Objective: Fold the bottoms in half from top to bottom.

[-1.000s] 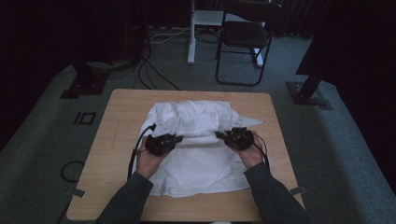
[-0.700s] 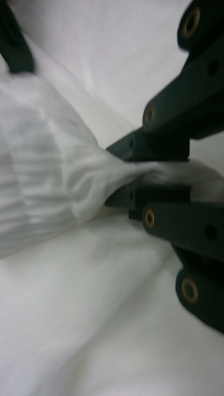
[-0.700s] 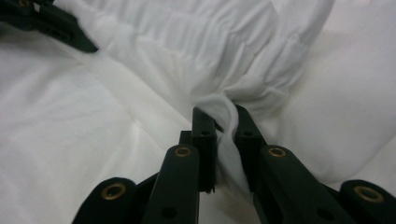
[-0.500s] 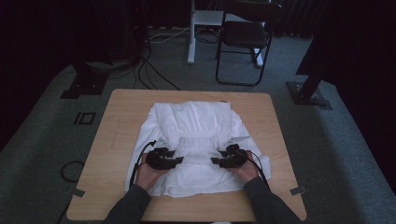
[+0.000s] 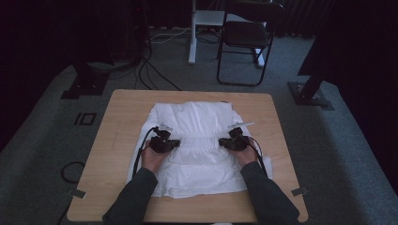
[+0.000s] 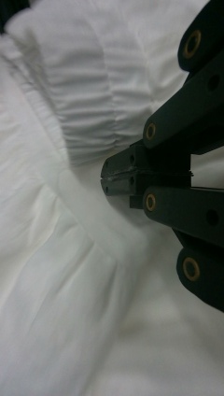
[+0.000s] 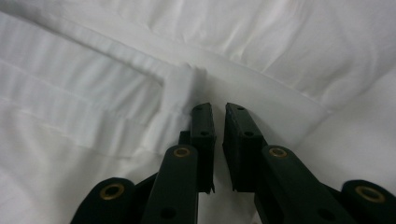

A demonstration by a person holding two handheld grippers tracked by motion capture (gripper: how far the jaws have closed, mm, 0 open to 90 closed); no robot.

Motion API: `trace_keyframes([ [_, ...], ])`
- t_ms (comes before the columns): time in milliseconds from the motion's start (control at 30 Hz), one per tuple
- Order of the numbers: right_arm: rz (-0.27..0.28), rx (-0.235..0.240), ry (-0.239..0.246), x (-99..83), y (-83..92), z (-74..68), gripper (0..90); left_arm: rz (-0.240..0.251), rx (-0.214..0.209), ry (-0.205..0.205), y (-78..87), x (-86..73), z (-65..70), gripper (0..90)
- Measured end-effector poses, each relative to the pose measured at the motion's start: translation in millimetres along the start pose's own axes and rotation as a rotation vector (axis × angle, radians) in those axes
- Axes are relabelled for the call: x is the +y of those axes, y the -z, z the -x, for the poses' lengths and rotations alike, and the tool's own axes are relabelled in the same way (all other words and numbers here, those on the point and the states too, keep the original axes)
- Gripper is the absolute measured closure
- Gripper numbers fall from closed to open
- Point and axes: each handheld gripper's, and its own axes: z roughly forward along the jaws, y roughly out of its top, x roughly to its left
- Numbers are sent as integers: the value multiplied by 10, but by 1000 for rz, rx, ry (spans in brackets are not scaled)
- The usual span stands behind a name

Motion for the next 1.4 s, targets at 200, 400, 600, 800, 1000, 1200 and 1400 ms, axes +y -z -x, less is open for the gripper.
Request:
trace_keyframes([
  [200,34,96,-21,-53,-22,42,756,25,-28,-31,-29,-75,131,846],
  [400,118,237,73,-212,261,-52,715,80,-157,-153,199,-262,410,796],
  [600,183,292,125,-314,485,-111,686,80,-178,-195,270,-413,503,757],
  [800,164,321,130,-358,447,-248,681,32,-153,-186,209,-481,495,747],
  [1000,-24,227,248,-609,168,-471,704,-11,-136,-176,143,-563,496,748],
  [1200,-17,189,308,-528,238,-518,653,34,-88,-196,239,-429,477,663],
  [1400,130,63,234,-168,392,-308,564,148,-6,-155,333,-96,261,600],
])
